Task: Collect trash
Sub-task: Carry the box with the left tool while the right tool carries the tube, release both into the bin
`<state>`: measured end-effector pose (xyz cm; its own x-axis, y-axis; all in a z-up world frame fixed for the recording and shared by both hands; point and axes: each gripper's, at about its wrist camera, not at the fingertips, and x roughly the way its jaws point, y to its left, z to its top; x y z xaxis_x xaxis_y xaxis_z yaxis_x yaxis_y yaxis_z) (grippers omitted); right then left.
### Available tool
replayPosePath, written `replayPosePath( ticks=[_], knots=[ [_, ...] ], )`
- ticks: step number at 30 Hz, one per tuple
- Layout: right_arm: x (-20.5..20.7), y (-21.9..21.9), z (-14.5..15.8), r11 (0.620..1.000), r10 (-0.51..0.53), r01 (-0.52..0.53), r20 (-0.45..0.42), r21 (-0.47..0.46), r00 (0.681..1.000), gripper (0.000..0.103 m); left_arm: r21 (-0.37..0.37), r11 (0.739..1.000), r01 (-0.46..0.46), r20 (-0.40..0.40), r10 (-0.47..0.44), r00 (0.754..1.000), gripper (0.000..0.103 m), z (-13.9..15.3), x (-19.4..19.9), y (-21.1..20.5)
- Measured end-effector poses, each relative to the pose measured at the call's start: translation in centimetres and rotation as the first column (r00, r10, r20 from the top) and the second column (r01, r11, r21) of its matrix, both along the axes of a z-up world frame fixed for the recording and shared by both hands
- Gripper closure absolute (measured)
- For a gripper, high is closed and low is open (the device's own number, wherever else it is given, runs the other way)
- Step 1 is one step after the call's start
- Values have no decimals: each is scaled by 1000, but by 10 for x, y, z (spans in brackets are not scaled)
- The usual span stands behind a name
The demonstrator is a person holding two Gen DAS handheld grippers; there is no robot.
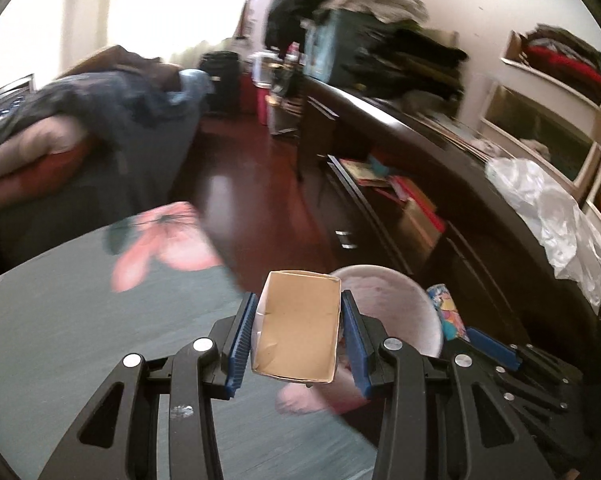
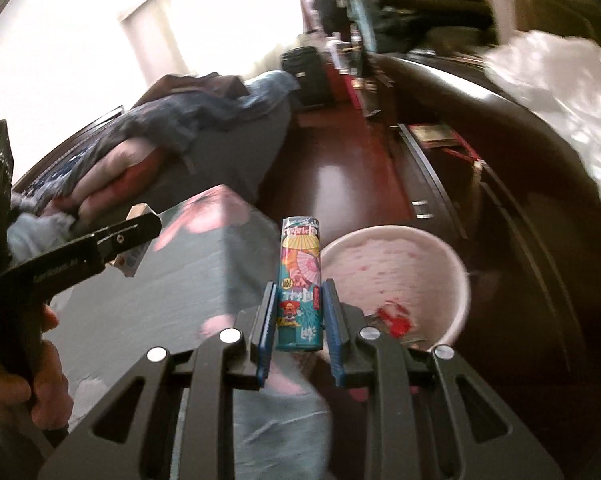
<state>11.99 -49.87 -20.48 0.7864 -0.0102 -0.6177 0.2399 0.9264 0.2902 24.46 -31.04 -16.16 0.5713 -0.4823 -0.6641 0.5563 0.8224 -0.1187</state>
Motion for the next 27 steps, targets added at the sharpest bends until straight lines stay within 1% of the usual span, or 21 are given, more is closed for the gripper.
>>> replayPosePath(
  ticks=[5,9,13,19,27],
  knots=[
    [7,-31,-16,998,-66,66,-26,4,997,79,12,997,73,-29,-72,997,61,-17,5,-47],
    [16,-44,-30,995,-100,100,-45,3,994,79,27,994,107,-49,-106,993,61,-29,10,-70],
    [27,-53,-43,993,-118,119,-61,9,991,79,45,992,122,-76,-118,990,61,-42,18,-86],
    [48,-61,-67,992,-125,128,-106,16,986,79,79,987,137,-145,-125,981,61,-69,35,-108],
    [71,-69,-92,990,-136,141,-147,24,980,79,116,983,144,-208,-117,971,61,-95,51,-123]
  ],
)
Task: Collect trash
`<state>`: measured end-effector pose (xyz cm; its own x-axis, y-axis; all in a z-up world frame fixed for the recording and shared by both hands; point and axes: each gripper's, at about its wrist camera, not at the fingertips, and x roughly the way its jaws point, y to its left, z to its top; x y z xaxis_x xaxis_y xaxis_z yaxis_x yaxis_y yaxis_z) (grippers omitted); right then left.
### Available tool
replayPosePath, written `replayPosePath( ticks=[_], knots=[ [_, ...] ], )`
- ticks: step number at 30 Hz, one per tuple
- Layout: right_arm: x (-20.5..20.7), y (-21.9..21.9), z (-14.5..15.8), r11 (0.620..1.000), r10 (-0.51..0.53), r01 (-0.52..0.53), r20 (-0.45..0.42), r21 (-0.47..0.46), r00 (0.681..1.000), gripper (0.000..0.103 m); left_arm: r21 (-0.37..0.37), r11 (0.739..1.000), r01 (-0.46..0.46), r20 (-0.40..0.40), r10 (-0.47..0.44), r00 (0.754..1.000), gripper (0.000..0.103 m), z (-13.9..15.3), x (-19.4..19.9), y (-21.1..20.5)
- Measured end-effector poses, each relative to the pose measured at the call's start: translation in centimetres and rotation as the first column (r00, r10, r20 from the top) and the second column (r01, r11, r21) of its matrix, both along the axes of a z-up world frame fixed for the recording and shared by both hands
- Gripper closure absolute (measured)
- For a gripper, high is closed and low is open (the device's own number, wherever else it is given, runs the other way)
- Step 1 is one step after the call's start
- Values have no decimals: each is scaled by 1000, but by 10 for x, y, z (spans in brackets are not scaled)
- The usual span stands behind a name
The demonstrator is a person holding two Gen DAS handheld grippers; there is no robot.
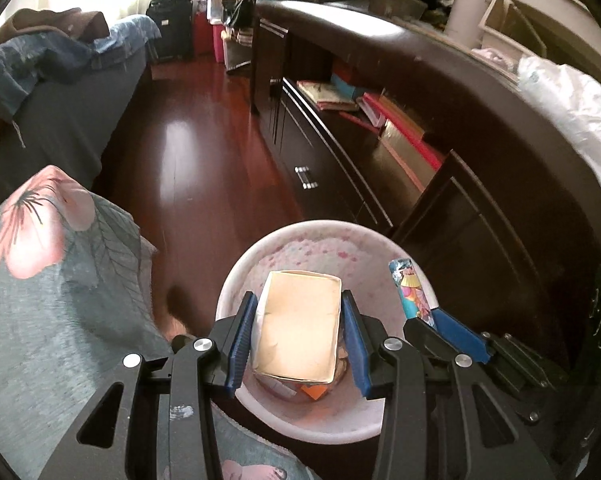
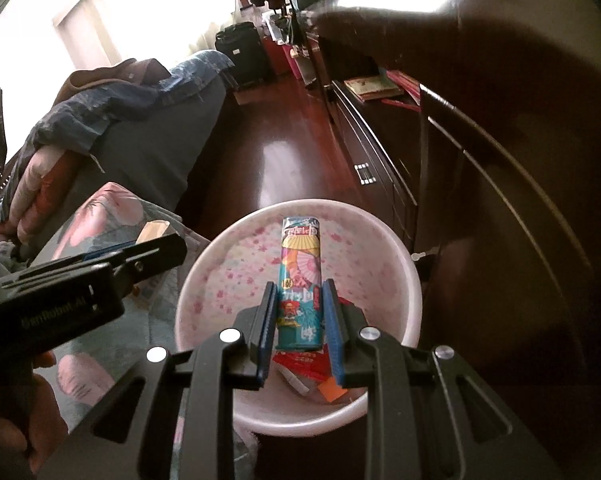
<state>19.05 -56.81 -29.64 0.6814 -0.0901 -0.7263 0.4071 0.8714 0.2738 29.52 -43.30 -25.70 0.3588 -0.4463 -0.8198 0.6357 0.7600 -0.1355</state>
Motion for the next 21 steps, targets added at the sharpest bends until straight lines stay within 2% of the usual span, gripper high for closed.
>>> replayPosePath(
  ticks=[7,10,12,15,18,21],
  knots=[
    [11,2,-8,1000,-14,13,-18,-24,1000,79,18,1000,0,-20,1,1000,60,-9,7,-4],
    [10,0,-6,999,-21,21,-10,-32,1000,77,13,1000,-7,-4,7,1000,50,-6,7,-4],
    [10,-1,-5,999,-25,25,-9,-42,1000,75,7,1000,-16,20,16,1000,39,-3,5,-3],
    [9,-2,-3,998,-32,32,-4,-49,999,66,5,1000,-21,46,20,999,36,2,4,-2],
    [8,-2,-2,998,-35,34,-4,-47,999,65,4,1000,-22,52,22,998,28,3,4,-2],
    [6,-1,-1,998,-40,40,-7,-45,999,62,3,1000,-30,54,30,998,26,5,4,0]
  ],
)
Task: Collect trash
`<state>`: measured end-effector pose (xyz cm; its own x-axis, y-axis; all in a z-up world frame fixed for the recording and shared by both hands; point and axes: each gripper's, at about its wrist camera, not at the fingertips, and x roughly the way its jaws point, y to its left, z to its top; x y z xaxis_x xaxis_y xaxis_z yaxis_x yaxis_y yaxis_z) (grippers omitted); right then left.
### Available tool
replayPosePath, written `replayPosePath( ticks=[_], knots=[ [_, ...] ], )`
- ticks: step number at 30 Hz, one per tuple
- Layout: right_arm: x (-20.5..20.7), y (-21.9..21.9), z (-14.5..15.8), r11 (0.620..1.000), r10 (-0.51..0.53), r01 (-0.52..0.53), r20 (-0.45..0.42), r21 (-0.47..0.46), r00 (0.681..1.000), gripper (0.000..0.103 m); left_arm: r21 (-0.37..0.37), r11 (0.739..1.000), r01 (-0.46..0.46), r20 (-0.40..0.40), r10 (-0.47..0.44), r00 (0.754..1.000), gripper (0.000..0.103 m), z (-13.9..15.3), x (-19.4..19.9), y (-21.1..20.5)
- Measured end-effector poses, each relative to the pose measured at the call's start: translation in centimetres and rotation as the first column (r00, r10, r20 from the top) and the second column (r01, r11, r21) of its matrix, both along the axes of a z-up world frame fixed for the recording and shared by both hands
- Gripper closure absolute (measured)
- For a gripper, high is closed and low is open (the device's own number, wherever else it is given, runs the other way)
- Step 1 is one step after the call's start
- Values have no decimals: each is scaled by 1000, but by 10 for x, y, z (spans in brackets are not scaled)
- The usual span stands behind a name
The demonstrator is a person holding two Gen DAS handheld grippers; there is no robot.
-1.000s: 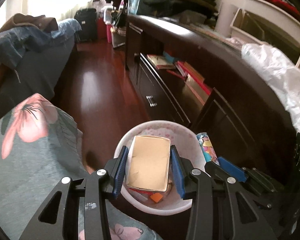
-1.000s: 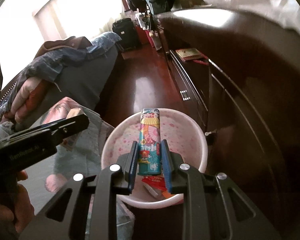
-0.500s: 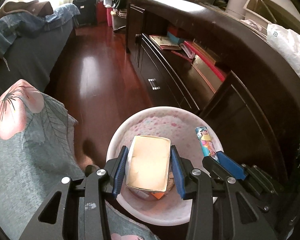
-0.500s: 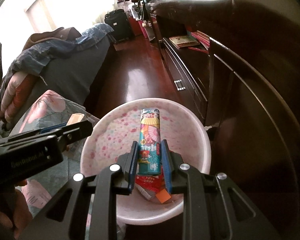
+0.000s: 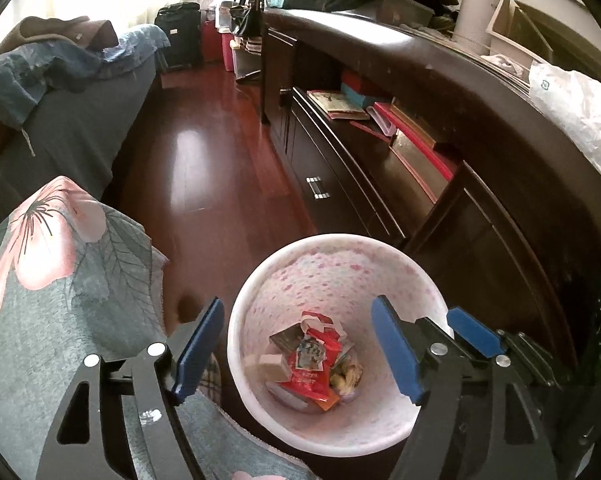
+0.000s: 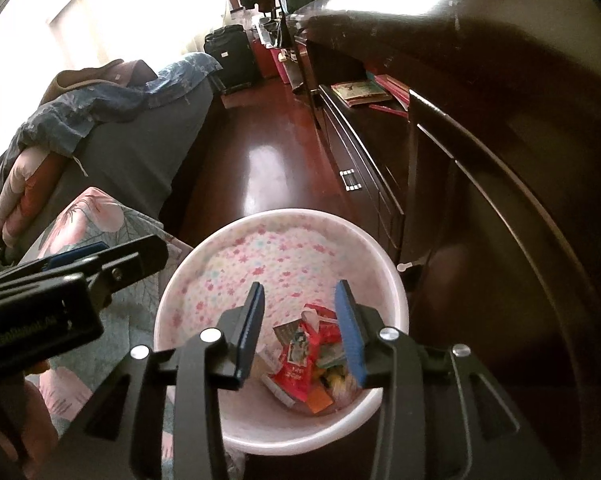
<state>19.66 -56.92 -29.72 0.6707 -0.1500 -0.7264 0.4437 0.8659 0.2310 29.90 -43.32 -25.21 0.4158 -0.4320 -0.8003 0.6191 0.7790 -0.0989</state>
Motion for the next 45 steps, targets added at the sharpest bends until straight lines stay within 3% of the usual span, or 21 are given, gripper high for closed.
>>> replayPosePath(
  ticks=[4,7,9,12,17,20,26,33,37,45],
  knots=[
    [-6,5,6,1000,1,-1,-1,-2,1000,57,-10,1000,-13,-2,13,1000,25,7,-3,8],
    [-15,11,19,1000,4,-4,14,-24,1000,45,-31,999,-23,7,24,1000,23,18,-8,18],
    [-21,20,30,999,4,-3,30,-49,1000,36,-45,998,-38,22,39,999,20,27,-13,28],
    [-31,37,49,996,16,-10,65,-88,998,11,-78,995,-62,38,65,997,17,45,-22,51],
    [-43,78,82,988,84,-67,119,-140,989,4,-117,985,-125,98,137,986,11,77,-40,99],
    [-47,107,98,981,130,-109,129,-160,983,4,-142,972,-190,163,212,964,6,99,-55,139],
    [-56,176,127,957,246,-211,166,-201,955,4,-206,916,-344,281,392,876,4,139,-91,233],
    [-90,275,174,891,425,-359,237,-277,874,4,-260,836,-483,338,547,766,4,170,-145,326],
    [-121,319,201,860,478,-380,277,-341,833,4,-274,790,-549,398,613,683,4,189,-187,372],
    [-160,370,250,824,509,-340,329,-454,795,3,-315,728,-609,438,681,586,4,223,-245,427]
  ],
)
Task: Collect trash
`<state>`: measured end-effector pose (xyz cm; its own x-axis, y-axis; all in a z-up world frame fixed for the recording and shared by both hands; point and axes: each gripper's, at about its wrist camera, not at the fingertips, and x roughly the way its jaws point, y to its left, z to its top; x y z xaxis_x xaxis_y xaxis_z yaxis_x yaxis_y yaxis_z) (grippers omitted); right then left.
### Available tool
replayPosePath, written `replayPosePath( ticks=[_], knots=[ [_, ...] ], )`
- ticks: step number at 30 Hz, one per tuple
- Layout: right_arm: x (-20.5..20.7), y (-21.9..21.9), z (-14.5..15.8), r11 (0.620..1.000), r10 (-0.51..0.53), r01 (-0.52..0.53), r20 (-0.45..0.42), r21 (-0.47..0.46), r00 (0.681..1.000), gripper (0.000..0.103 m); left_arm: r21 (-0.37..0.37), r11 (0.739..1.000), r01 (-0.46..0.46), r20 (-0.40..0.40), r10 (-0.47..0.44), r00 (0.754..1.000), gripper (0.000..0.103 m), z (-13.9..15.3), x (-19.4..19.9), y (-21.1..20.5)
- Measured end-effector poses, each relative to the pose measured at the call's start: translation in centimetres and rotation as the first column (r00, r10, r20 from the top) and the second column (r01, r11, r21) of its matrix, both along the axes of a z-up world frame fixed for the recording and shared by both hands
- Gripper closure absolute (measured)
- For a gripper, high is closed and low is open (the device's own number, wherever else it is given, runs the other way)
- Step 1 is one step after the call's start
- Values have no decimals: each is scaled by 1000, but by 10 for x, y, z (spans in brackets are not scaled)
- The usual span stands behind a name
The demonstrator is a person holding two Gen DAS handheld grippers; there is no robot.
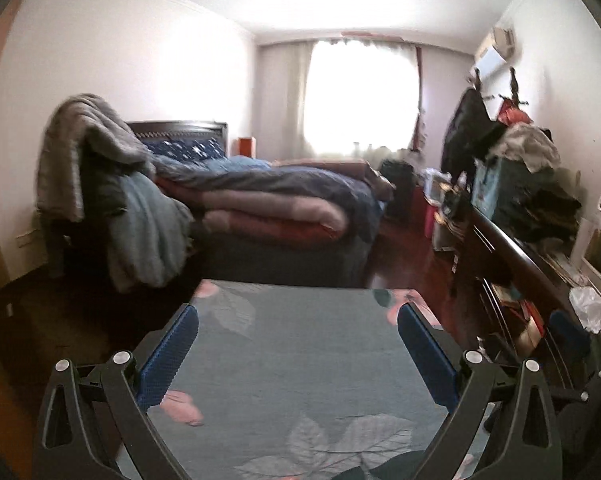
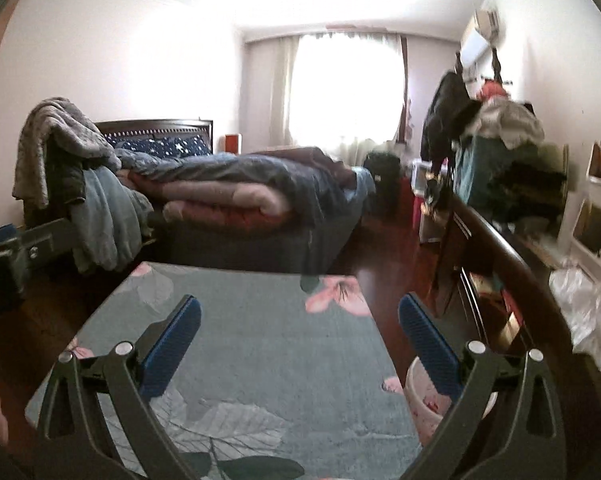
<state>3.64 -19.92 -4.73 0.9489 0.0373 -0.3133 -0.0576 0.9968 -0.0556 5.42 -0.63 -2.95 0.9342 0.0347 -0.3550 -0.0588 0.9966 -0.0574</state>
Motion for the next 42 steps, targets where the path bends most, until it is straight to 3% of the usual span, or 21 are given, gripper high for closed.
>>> replayPosePath(
  ticks=[7,15,20,25,42],
  knots=[
    [-34,13,34,999,47,-48,65,13,997,3,-40,997,-66,64,69,996,4,21,-40,33],
    [-72,22,61,998,60,-61,145,0,988,3,-68,996,-62,117,70,991,4,35,-70,48],
    [-81,19,66,998,54,-58,157,22,986,3,-41,997,-67,135,72,988,4,40,-79,44],
    [-81,15,65,998,52,-58,146,34,988,3,-64,998,-28,131,36,991,4,40,-83,45],
    [-85,11,66,998,35,-42,144,47,989,3,-74,997,-21,132,31,991,4,42,-86,44]
  ],
)
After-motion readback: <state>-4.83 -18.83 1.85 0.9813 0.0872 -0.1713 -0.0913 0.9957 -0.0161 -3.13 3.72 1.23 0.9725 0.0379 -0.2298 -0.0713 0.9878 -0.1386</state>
